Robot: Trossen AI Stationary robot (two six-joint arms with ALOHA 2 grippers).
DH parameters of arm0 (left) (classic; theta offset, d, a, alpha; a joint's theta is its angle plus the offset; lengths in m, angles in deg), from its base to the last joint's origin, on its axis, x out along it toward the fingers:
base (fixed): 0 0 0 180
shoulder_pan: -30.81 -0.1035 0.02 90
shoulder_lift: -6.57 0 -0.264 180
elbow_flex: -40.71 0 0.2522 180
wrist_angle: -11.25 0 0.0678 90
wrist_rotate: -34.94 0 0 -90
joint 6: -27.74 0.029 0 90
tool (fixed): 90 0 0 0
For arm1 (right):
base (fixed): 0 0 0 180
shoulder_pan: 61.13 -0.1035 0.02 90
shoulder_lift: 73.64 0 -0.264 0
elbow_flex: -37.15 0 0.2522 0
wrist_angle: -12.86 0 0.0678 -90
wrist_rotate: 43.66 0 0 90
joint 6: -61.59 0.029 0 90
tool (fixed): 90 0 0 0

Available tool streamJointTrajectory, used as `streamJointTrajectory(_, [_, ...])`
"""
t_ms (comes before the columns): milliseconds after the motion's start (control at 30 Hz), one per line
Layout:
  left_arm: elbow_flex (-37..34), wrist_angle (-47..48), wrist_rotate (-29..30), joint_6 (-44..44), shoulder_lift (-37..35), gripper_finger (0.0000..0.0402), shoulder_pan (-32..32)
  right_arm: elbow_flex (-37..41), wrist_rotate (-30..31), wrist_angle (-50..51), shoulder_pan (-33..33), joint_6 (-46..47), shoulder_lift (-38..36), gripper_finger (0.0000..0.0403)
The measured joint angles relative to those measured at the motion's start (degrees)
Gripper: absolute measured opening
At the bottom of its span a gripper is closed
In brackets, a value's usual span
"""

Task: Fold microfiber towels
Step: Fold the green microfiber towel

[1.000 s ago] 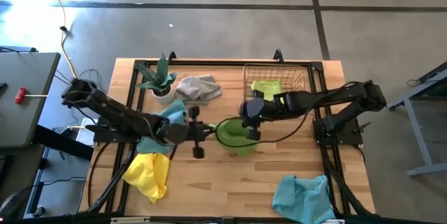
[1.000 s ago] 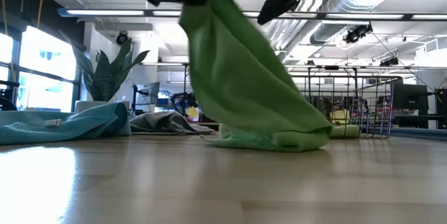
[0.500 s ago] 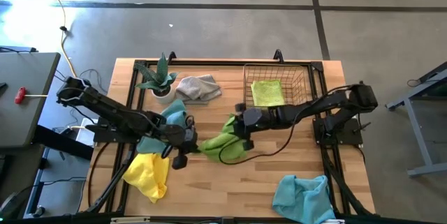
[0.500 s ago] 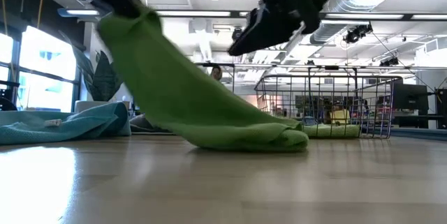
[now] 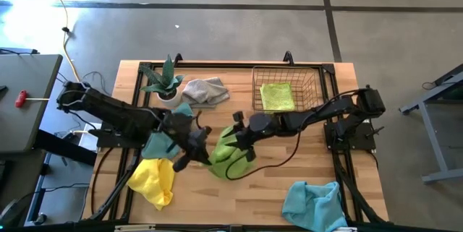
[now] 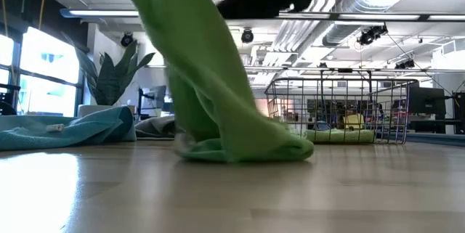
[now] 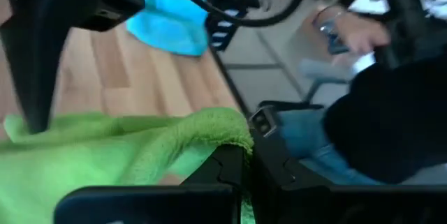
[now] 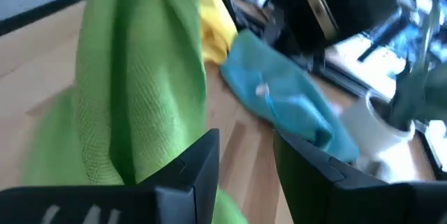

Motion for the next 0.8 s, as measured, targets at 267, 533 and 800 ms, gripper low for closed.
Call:
streamJointTrajectory(267, [0.0,-9.09,-11.62,-6.6,-2.38,0.0,-6.28,-4.07,-1.85,-2.85,-1.39,-3.24,0.73,0.013])
streamJointTrajectory(533, [0.01,-18.04,-10.67,-12.23,-2.38,0.0,-9.52,-4.19,1.93,-3.44,-1.19,-1.49,0.05,0.013])
streamJointTrajectory(800, [0.01,-16.65,-2.3,-12.2,-2.82,0.0,-14.07,-4.16,18.17,7.94,-8.01,7.31,-4.49,0.013])
